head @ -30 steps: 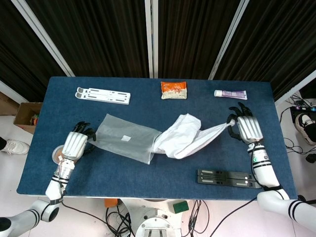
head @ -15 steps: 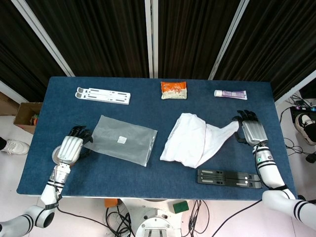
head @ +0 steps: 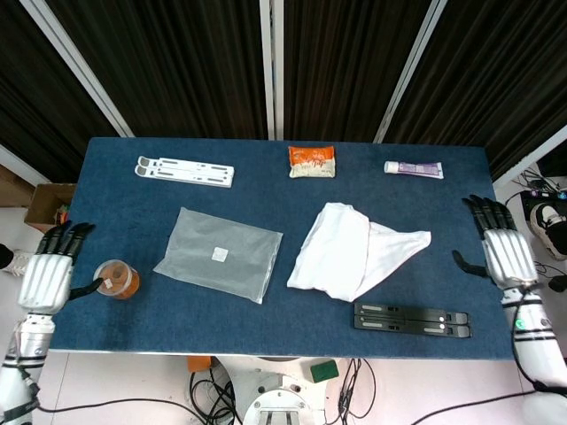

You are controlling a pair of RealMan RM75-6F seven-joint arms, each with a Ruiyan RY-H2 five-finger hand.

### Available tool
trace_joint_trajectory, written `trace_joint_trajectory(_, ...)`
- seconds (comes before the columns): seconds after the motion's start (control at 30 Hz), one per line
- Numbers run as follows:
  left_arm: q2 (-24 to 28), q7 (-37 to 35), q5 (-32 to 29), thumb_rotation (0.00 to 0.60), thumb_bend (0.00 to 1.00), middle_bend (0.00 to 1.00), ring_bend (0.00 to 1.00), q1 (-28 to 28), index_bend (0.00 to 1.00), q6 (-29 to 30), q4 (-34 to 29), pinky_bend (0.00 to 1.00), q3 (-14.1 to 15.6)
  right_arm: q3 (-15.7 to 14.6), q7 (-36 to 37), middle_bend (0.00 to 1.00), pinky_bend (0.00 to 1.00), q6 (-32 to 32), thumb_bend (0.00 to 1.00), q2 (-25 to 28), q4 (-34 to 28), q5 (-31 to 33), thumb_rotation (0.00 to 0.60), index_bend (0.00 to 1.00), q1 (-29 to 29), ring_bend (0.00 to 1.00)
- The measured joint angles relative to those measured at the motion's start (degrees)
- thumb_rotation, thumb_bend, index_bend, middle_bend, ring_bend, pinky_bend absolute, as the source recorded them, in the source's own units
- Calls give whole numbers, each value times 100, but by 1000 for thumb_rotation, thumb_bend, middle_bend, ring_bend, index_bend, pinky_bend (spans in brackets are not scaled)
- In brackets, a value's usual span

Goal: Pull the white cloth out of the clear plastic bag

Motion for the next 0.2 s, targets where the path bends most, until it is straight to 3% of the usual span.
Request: trace_joint_trajectory(0.2, 574, 71, -100, 600, 97, 154, 69, 731, 156, 551, -478, 125, 247, -467, 434, 108, 23, 1015, 303, 322, -74, -761, 600, 149, -895, 0)
